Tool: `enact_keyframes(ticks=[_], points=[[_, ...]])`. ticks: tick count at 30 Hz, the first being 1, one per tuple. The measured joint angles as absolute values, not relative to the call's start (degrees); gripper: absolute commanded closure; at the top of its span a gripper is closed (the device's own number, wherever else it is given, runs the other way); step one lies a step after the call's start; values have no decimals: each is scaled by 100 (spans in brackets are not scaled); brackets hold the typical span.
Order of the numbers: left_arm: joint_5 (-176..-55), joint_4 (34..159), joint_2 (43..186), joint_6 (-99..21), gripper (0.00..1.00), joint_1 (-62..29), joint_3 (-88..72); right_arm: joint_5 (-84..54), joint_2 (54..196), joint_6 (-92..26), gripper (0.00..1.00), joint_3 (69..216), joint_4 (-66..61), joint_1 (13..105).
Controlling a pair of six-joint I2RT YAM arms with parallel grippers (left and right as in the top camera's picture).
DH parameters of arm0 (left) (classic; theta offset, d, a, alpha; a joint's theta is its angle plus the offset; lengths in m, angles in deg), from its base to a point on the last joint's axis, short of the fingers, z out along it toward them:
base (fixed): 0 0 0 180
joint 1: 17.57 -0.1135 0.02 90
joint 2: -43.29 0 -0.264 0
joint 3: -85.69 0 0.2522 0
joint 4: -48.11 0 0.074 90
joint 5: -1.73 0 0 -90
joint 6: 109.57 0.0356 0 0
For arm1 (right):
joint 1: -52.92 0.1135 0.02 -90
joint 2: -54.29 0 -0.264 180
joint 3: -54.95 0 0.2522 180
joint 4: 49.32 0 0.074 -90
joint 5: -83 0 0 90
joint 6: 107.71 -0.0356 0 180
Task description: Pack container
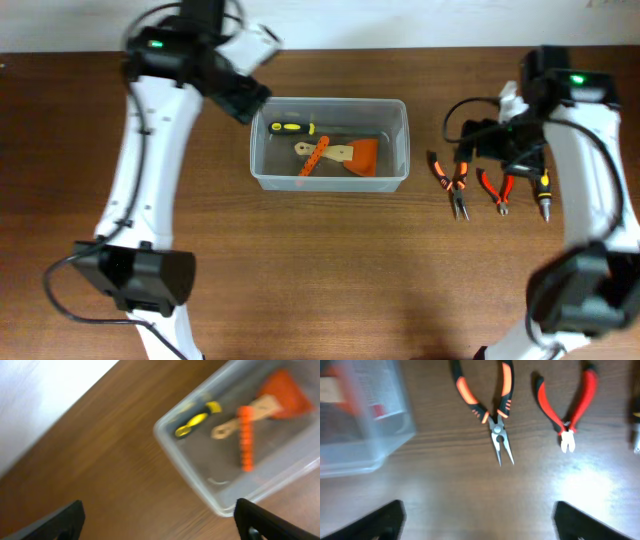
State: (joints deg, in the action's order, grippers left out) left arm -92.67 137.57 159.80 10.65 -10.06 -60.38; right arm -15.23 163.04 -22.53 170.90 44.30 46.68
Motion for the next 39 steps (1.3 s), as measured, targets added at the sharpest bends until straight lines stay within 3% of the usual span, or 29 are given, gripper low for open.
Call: enact_keyframes(ticks=[8, 16, 21, 34, 39], points=[[-9245, 14052, 15980, 16, 1, -2543, -6038, -1300, 17183, -1829, 19, 17042, 3835, 4668], [-9241, 14059, 15977, -216, 1, -3109, -6038, -806, 17202, -1573, 19, 17042, 3380, 4668], [-9239, 14059, 15977, -266, 1, -3201, -6038, -777, 17204, -1912, 33, 17042, 3313, 4668], [-9241, 14061, 15977, -271, 1, -3201, -6038, -1024, 18050, -2675, 44, 17042, 3339, 4668], [-9241, 14061, 15977, -271, 1, -3201, -6038, -1129, 18378, -2754, 56, 17055, 3380, 4668]])
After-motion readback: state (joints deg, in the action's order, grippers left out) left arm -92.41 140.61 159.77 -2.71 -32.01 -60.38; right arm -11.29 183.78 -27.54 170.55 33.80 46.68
